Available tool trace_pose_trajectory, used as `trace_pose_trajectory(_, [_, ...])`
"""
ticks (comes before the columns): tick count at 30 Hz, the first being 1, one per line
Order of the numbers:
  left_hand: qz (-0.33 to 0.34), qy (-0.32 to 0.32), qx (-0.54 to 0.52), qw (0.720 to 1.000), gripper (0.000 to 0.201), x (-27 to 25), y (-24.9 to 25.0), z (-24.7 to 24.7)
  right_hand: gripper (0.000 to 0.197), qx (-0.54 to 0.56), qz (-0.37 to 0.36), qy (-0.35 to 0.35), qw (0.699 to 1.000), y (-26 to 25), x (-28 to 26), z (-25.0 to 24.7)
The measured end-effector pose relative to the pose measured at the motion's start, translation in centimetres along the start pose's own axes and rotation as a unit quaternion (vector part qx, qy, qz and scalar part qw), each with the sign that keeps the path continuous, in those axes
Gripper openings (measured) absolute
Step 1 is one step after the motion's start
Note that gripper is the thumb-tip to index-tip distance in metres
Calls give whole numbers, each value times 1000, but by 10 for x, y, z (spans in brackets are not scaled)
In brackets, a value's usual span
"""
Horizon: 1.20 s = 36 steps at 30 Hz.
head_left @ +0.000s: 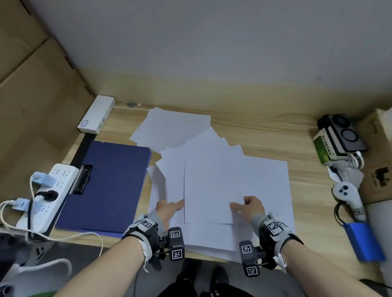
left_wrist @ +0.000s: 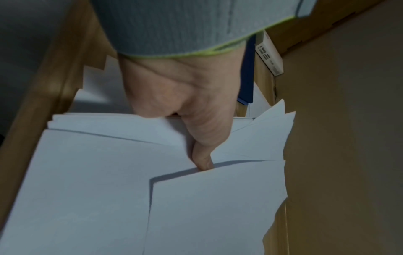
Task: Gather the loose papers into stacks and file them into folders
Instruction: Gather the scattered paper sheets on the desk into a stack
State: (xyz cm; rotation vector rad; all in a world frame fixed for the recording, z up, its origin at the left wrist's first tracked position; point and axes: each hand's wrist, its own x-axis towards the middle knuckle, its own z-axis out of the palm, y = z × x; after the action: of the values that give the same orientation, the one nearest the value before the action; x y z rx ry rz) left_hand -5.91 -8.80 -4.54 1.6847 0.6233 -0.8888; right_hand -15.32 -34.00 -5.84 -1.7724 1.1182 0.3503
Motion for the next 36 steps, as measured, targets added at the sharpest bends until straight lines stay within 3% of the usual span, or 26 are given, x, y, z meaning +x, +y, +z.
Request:
trace_pose_trajectory(2, [-8, -19, -17, 1000, 91, 3, -3, -2, 44, 13, 8, 9, 1000, 2, 3, 2])
trace_pose_trajectory(5, [-19, -28, -27, 999, 80, 2, -2, -4, 40, 32, 4, 5, 999, 3, 5, 2])
trace_pose_trajectory(9, [-13, -19, -13, 1000, 104, 14, -1, -9, 29, 33, 3, 50, 998, 0, 11, -9])
trace_pose_trajectory(16, [1, 13, 12, 1000, 92, 19, 3, -33, 14, 130, 53, 95, 986, 8, 25, -39])
trace_pose_trajectory(18, [-14, 3, 13, 1000, 98, 22, 2, -39, 49, 181, 79, 92, 976, 2, 28, -38])
trace_pose_trajectory(19, [-24, -2, 17, 1000, 103, 23, 2, -41, 57, 204, 85, 76, 972, -4, 27, -35])
trace_pose_trajectory(21, [-46, -18, 25, 998, 117, 28, 0, -47, 35, 236, 74, 19, 969, -15, 27, -25])
trace_pose_trajectory(23, [-51, -41, 50, 997, 124, 55, -15, -55, 30, 261, 72, -22, 962, -27, 25, -14])
trace_pose_trajectory(26, [-51, -61, 67, 995, 128, 83, -24, -61, 43, 299, 64, -34, 952, -44, 21, -5])
trace_pose_trajectory(29, [-33, -47, 40, 998, 126, 93, -23, -62, 70, 323, 53, -14, 945, -51, 20, -4])
trace_pose_trajectory(31, [-3, -41, -1, 999, 109, 53, 7, -54, 62, 332, 48, -27, 942, -55, 12, -5])
trace_pose_trajectory(33, [26, -23, -32, 999, 78, 25, 28, -47, 32, 338, 59, -62, 937, -60, 9, -5])
trace_pose_trajectory(34, [31, -14, -36, 999, 77, 20, 33, -45, 21, 338, 63, -77, 936, -62, 7, -5])
trace_pose_trajectory(36, [44, -12, -19, 999, 89, 22, 36, -43, 20, 338, 55, -103, 934, -66, 7, -2])
